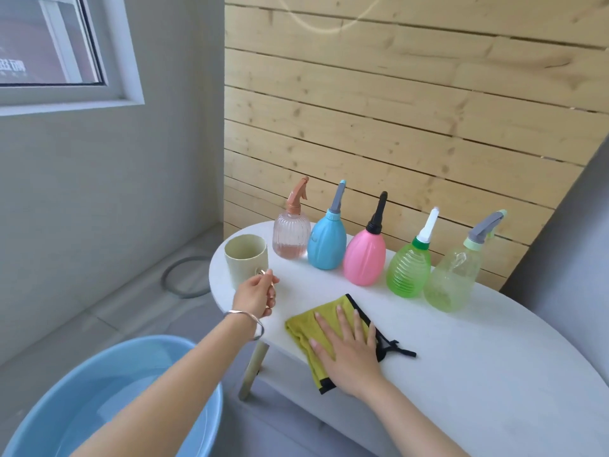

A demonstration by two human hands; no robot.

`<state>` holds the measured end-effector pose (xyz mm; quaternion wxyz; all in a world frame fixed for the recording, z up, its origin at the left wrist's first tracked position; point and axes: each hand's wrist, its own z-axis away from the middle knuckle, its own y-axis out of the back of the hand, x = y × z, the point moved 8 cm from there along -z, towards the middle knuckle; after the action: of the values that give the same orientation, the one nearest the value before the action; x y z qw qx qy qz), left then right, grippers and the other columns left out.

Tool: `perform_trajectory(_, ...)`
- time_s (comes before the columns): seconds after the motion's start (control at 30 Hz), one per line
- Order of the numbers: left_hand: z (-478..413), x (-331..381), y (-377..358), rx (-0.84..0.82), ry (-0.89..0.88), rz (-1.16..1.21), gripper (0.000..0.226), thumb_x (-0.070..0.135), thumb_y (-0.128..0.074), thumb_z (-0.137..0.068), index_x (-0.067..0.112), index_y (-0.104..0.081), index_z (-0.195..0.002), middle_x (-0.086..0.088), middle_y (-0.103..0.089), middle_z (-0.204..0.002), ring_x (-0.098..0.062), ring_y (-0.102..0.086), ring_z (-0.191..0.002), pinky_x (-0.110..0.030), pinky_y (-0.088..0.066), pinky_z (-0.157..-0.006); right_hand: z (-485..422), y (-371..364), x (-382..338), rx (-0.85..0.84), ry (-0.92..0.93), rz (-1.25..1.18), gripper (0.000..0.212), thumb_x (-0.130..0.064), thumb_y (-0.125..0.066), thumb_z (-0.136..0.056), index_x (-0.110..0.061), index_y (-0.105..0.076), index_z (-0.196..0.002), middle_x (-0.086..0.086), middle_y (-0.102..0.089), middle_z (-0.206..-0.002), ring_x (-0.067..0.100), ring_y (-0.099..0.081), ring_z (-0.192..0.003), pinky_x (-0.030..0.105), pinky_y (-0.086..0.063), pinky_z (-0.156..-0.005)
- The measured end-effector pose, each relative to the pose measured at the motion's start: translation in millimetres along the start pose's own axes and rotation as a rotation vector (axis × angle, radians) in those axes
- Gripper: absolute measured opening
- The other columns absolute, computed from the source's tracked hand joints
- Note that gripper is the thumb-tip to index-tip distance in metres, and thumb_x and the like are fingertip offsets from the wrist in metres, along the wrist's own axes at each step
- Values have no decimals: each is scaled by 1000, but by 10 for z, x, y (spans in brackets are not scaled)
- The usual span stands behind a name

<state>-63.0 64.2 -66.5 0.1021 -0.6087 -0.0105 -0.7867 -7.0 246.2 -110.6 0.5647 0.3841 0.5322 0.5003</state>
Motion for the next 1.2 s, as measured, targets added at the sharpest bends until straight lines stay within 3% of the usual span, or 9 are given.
perform_trajectory(0.1,11,162,296,-4,-38,-55,28,24,-48,-99,12,-54,-75,1,-37,-56,-4,-35,-34,-13,-23,-36,-188,-16,-288,-31,41,-10,89,-79,10,-64,-48,3,-147,1,18,-159,31,21,-144,54,18,-112)
perform_trajectory(0.2,25,308,534,-5,-73,-115,28,25,-48,-99,10,-56,-76,1,-37,-56,-6,-35,-36,-14,-24,-38,-434,-73,-613,-53,74,6,64,-67,-13,-92,-44,1,-149,1,16,-159,32,20,-144,56,18,-111)
perform_trajectory(0.5,37,298,816,27,-70,-106,27,25,-50,-98,8,-55,-77,-1,-35,-57,-10,-30,-41,-16,-22,-40,-1345,-145,-1577,-48,184,-20,52,-39,-11,-102,-30,-3,-152,-2,8,-161,24,12,-147,52,12,-114)
perform_trajectory(0.7,15,188,710,9,-60,-50,29,24,-49,-99,9,-55,-75,4,-34,-51,-8,-29,-39,-15,-22,-38,-1494,-85,-1548,-5,203,-56,55,-48,-16,-98,-33,-11,-151,-3,1,-161,23,7,-148,50,7,-115)
perform_trajectory(0.83,0,118,524,-16,-43,-29,29,24,-48,-99,10,-53,-74,8,-35,-48,-6,-30,-38,-14,-21,-38,-1276,-56,-1242,56,126,-79,99,-76,19,-65,-36,-11,-151,-5,0,-161,20,6,-148,47,7,-116)
perform_trajectory(0.97,-1,13,314,-28,-9,16,29,24,-48,-99,11,-54,-75,8,-36,-48,-6,-30,-37,-13,-20,-38,-970,-67,-775,88,53,-4,101,-66,19,-58,-36,-6,-151,-6,3,-161,20,6,-148,46,6,-116)
perform_trajectory(1.2,9,-145,-29,-4,39,63,28,24,-47,-100,11,-55,-76,3,-38,-56,-4,-31,-35,-13,-20,-37,-538,0,-184,125,-64,39,99,-65,20,-58,-38,-4,-150,-7,4,-161,18,5,-148,45,5,-117)
